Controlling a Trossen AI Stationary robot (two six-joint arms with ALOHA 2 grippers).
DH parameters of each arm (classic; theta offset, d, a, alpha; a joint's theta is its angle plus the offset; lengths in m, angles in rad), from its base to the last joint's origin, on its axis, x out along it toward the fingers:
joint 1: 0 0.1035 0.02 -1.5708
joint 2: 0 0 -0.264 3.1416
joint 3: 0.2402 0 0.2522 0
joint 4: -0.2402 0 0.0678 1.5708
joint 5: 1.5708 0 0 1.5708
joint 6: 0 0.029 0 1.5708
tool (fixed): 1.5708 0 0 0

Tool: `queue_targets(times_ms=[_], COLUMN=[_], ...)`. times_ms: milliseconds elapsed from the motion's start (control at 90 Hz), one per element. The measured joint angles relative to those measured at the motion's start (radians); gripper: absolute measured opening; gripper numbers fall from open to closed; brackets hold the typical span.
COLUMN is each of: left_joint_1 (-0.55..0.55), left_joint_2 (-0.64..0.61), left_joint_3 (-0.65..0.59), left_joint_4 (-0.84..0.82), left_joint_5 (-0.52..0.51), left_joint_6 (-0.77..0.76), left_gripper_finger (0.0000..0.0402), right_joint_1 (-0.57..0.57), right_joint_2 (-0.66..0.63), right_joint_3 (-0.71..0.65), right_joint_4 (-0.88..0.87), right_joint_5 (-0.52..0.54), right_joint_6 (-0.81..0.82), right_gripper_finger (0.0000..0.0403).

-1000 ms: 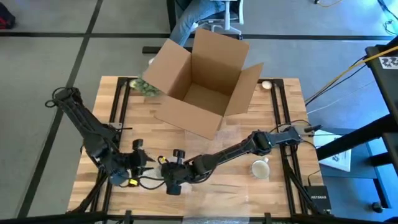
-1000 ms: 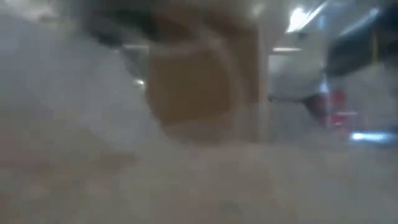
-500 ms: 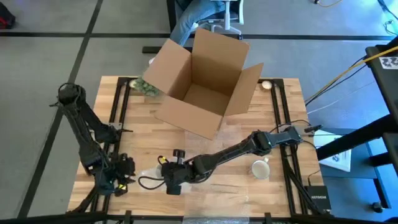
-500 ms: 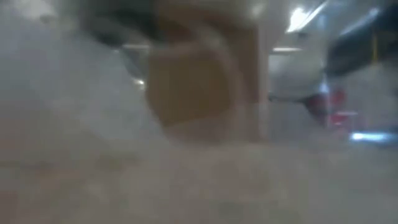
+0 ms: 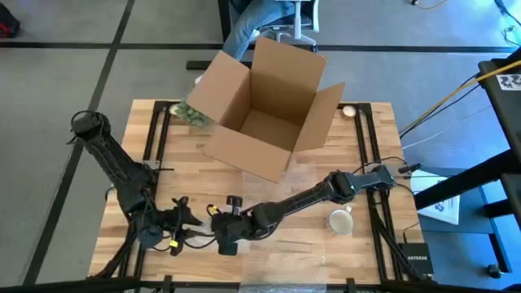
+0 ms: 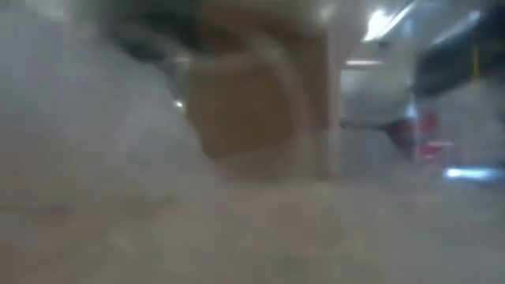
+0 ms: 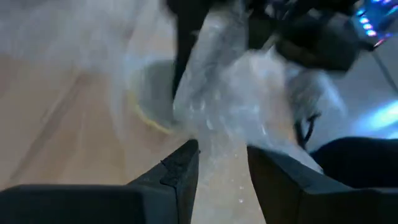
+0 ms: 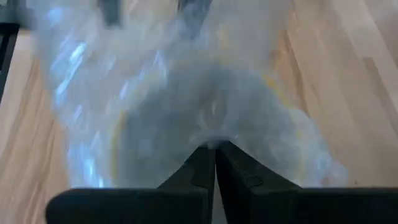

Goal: Wrap mug
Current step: Wrap the orange mug with the left bubble wrap

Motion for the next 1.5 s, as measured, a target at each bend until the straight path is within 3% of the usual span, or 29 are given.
queue_targets(times_ms=[222, 378, 700, 844, 1100, 1356, 1500], left_joint_1=[0.053, 0.044, 0.034, 0.033, 0.055, 0.125, 0.143], left_joint_2=[0.0, -0.002, -0.019, -0.019, -0.016, 0.109, 0.181], left_joint_3=[0.004, 0.005, 0.081, 0.095, 0.091, 0.088, 0.093], left_joint_4=[0.007, 0.015, -0.004, -0.081, -0.075, -0.133, -0.146], left_joint_5=[0.032, 0.08, 0.082, 0.13, 0.18, 0.292, 0.299], left_joint_6=[0.03, 0.047, 0.145, 0.077, 0.046, 0.018, -0.006], left_gripper_finger=[0.012, 0.012, 0.012, 0.012, 0.012, 0.012, 0.012], right_joint_1=[0.0, 0.0, 0.0, 0.002, 0.002, 0.002, 0.002], right_joint_2=[0.0, 0.0, 0.0, -0.002, -0.002, -0.003, -0.014], right_joint_3=[0.0, 0.0, 0.001, 0.002, 0.002, 0.002, 0.003], right_joint_4=[0.004, 0.018, 0.082, 0.103, 0.101, 0.1, 0.097], right_joint_5=[0.0, 0.0, -0.018, -0.025, -0.024, -0.024, -0.024], right_joint_6=[0.0, -0.012, -0.035, -0.042, -0.042, -0.042, -0.042], right_gripper_finger=[0.0001, 0.0001, 0.0001, 0.0001, 0.0001, 0.0001, 0.0001])
